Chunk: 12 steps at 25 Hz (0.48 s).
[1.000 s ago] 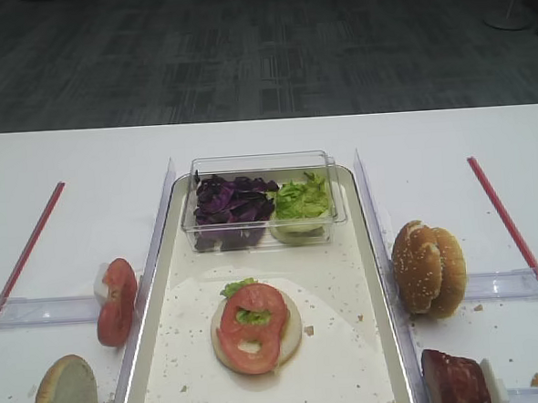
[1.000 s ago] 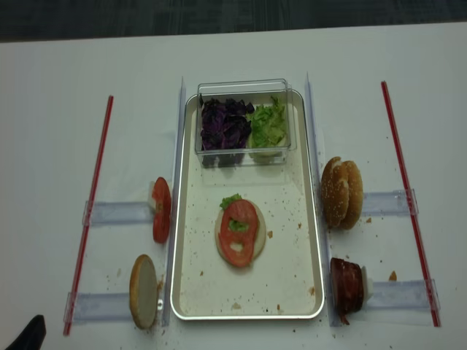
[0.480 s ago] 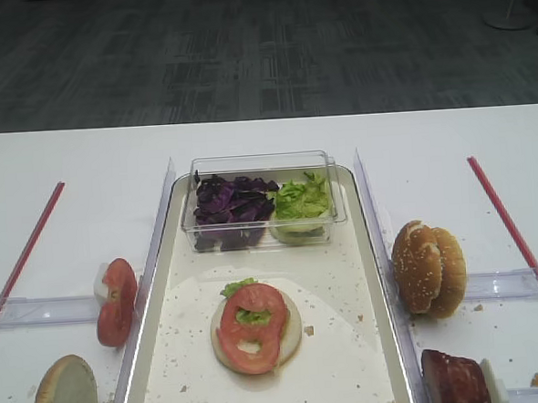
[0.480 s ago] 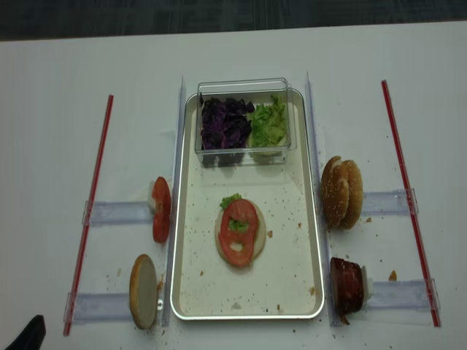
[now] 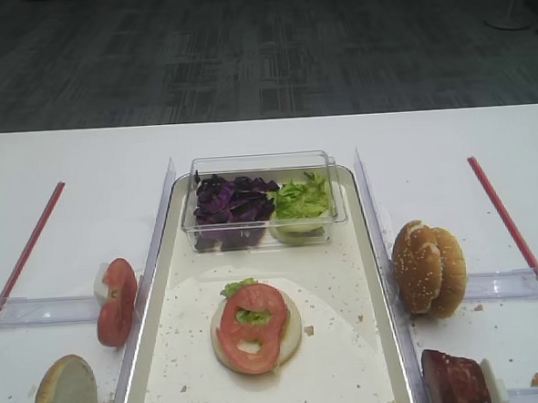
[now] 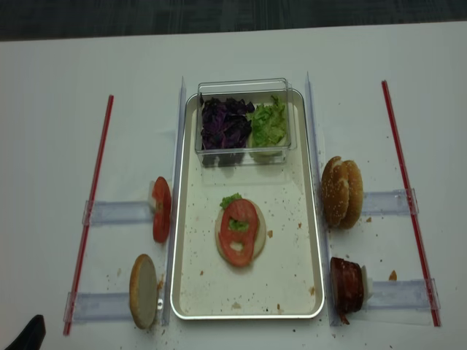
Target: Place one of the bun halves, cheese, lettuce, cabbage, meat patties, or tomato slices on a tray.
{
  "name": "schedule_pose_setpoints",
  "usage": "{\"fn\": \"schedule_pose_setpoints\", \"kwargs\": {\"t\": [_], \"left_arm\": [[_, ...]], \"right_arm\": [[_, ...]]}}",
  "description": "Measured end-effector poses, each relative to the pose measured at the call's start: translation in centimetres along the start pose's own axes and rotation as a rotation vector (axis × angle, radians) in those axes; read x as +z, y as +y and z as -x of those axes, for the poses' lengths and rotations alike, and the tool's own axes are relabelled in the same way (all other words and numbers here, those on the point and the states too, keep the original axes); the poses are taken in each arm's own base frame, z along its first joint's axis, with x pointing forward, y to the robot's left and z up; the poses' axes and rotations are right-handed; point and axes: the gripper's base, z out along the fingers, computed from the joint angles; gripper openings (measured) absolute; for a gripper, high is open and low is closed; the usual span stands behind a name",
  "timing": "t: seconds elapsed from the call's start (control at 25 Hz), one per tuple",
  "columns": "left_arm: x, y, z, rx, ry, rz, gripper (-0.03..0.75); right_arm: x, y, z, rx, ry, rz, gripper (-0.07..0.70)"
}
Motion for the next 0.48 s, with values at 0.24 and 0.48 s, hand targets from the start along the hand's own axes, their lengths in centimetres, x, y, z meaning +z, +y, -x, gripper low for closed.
{"fn": "schedule_pose_setpoints", "kwargs": {"t": [0.24,0.48], "left_arm": [[0.00,-0.06,0.00,-0.025,-0.001,0.038,0.493],[0.00,-0.09,0.00,-0.041,-0.002,0.061,0.493]], "right_arm": [[0.00,0.00,0.00,0.000,0.000,0.000,0.571],[0.00,0.00,0.00,0.000,0.000,0.000,0.571]]}}
